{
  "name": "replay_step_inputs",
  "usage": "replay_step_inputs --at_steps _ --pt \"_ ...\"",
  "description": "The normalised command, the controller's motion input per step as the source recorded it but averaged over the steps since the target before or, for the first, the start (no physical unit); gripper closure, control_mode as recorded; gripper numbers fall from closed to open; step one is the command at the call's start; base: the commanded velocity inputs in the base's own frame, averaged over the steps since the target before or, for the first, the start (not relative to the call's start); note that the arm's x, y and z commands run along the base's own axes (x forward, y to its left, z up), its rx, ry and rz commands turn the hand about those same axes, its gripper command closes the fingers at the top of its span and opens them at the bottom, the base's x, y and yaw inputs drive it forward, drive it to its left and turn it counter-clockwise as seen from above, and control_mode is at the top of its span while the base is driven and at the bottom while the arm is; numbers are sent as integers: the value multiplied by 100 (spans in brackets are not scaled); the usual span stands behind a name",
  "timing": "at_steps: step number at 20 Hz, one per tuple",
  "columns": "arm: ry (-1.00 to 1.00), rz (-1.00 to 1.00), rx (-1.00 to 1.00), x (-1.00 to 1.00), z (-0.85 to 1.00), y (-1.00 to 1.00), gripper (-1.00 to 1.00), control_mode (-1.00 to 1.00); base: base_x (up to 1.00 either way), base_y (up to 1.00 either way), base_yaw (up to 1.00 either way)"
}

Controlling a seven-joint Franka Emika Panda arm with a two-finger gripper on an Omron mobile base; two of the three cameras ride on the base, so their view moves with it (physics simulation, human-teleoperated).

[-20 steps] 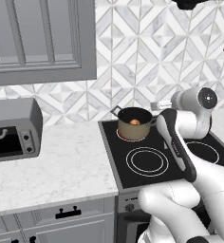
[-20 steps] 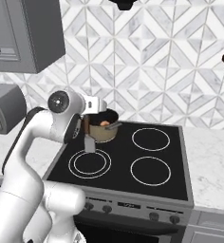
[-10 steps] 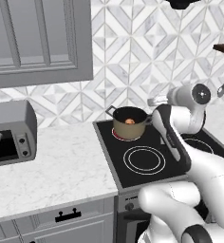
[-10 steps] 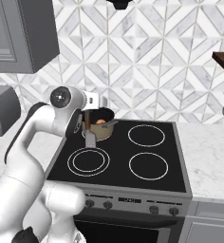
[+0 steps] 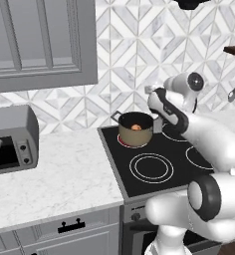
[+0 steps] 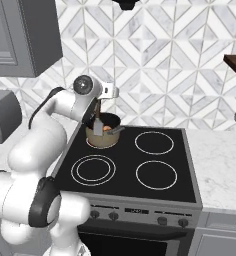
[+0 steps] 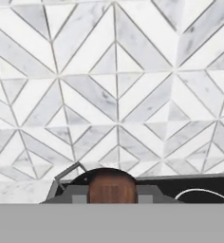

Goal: Put the onion and lemon in the pot. Retrieve the spatula and lightly stir the vegetables in the pot.

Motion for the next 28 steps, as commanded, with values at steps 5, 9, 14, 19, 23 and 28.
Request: replay_step_inputs --at_steps 5,9,14,19,23,28 --pt "-2 4 2 100 0 0 100 -100 0 0 0" --pt "0 0 0 100 -12 5 100 -100 0 0 0" --pt "0 0 0 86 -44 26 100 -100 0 0 0" --pt "1 0 0 82 -50 18 100 -100 0 0 0" --pt "9 0 0 77 -55 13 100 -100 0 0 0" --pt "6 0 0 52 -42 2 100 -100 0 0 0"
